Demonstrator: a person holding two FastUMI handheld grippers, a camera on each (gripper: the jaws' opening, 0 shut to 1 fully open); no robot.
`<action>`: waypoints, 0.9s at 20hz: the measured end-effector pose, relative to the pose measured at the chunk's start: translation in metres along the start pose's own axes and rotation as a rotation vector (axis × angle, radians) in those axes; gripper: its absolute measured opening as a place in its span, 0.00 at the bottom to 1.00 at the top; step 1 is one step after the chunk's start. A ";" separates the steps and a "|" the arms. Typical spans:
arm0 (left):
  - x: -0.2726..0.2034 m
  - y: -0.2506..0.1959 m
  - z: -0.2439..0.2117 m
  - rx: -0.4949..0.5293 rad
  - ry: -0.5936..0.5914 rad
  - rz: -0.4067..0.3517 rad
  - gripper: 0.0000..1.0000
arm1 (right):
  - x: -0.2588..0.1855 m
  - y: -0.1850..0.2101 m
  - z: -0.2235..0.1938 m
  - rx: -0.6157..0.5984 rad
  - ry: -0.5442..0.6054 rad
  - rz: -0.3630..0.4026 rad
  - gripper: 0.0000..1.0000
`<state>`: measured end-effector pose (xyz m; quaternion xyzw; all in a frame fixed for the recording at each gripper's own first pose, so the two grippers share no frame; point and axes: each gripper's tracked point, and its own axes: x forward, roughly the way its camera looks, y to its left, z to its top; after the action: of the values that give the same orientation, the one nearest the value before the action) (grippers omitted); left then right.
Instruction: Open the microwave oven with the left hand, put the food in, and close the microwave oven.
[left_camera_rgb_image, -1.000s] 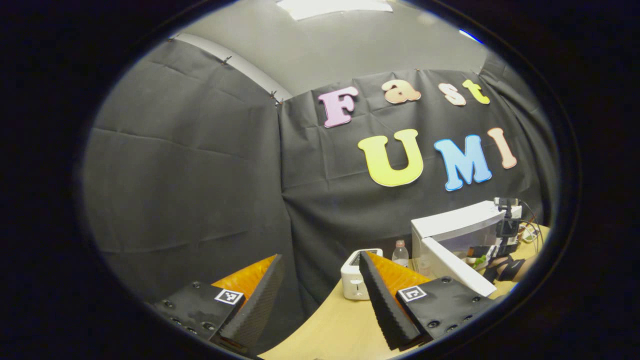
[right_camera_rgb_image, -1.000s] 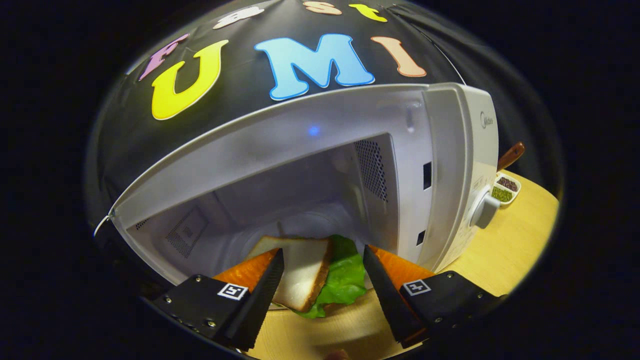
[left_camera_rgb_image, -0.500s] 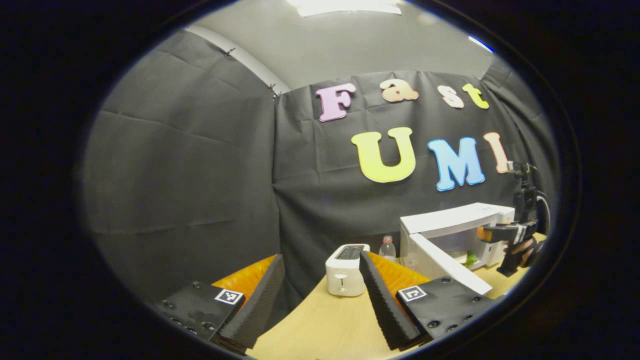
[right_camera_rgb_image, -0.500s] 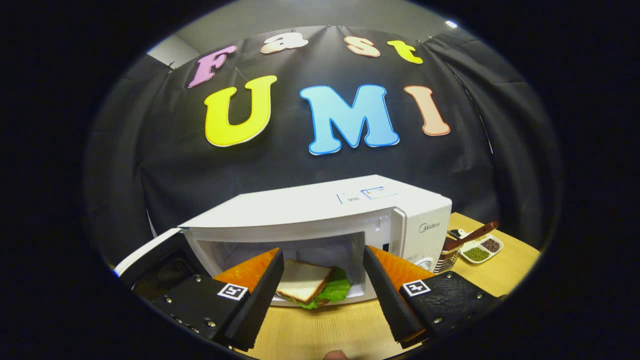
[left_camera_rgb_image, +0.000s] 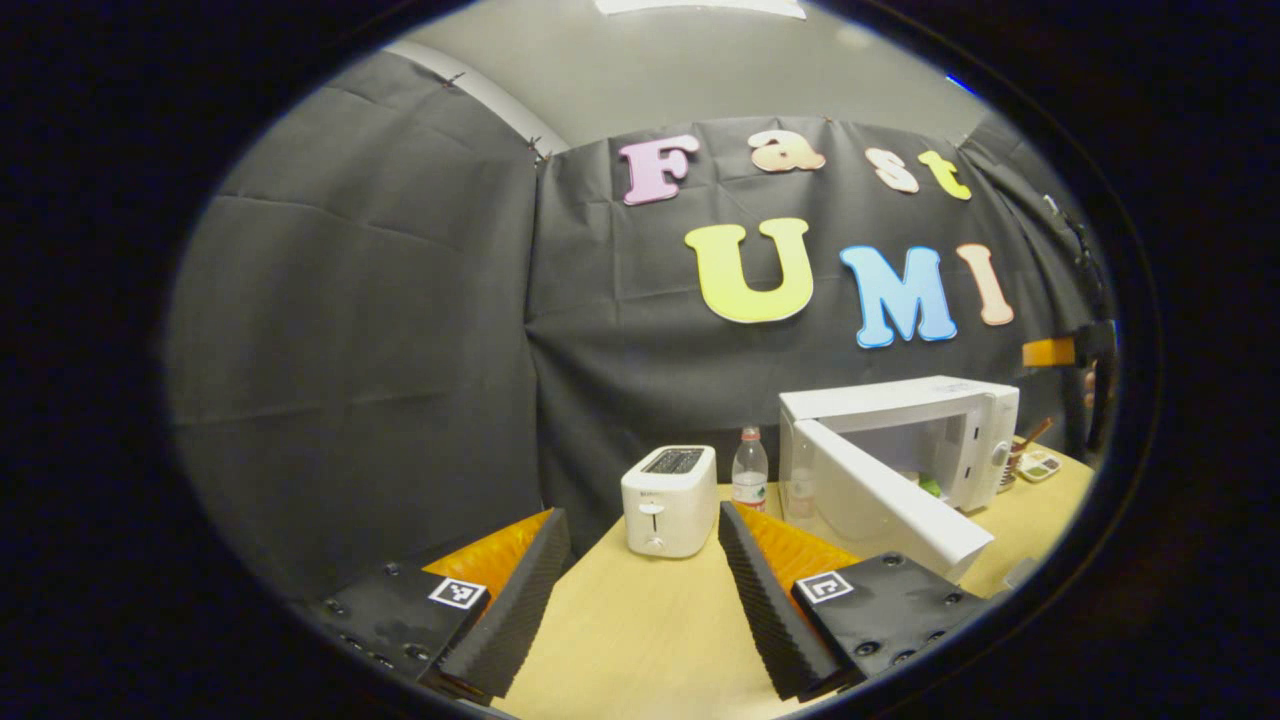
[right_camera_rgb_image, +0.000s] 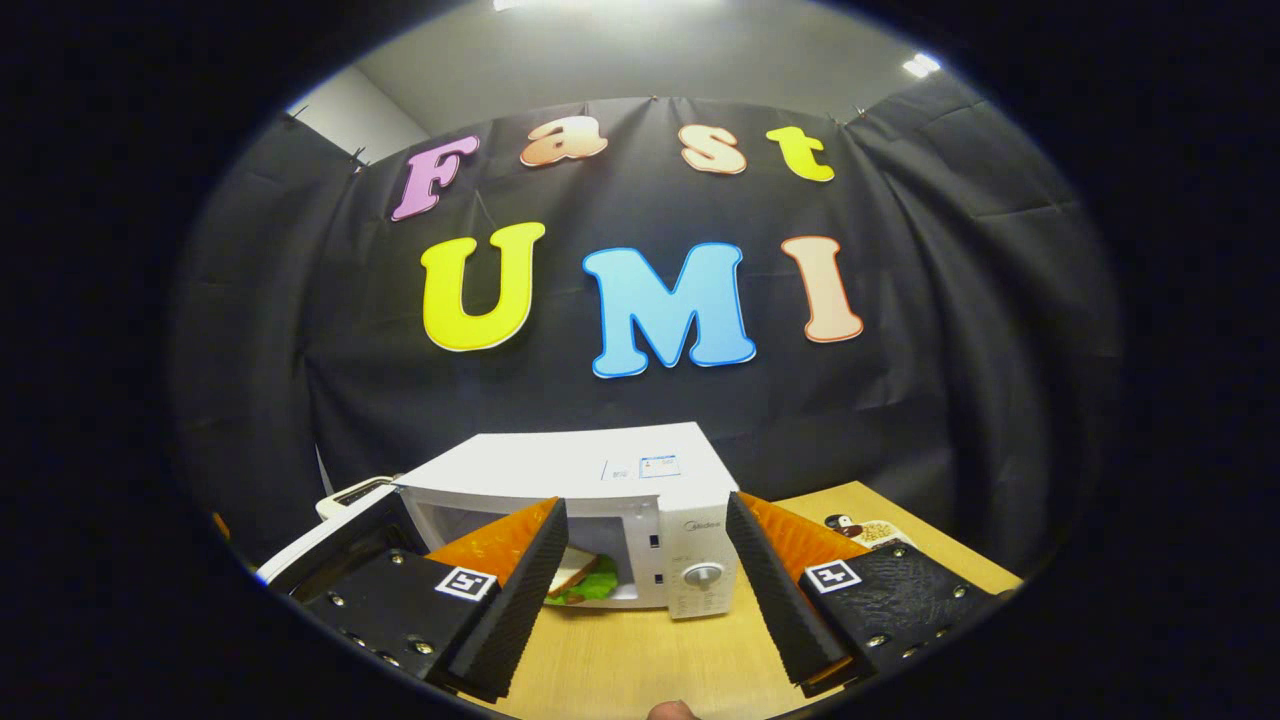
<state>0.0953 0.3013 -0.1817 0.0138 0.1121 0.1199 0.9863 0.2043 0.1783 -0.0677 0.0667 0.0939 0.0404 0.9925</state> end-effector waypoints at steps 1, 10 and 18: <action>0.000 -0.005 -0.007 -0.007 0.018 0.001 0.96 | -0.007 -0.012 0.007 -0.004 -0.007 -0.009 0.96; -0.020 -0.046 -0.058 -0.083 0.162 -0.018 0.21 | -0.031 -0.077 0.050 0.011 -0.047 -0.023 0.96; -0.034 -0.089 -0.064 -0.023 0.190 -0.028 0.07 | -0.054 -0.109 0.056 -0.012 -0.068 0.016 0.96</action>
<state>0.0697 0.2067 -0.2417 -0.0106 0.2041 0.1084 0.9729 0.1699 0.0589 -0.0187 0.0627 0.0592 0.0467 0.9952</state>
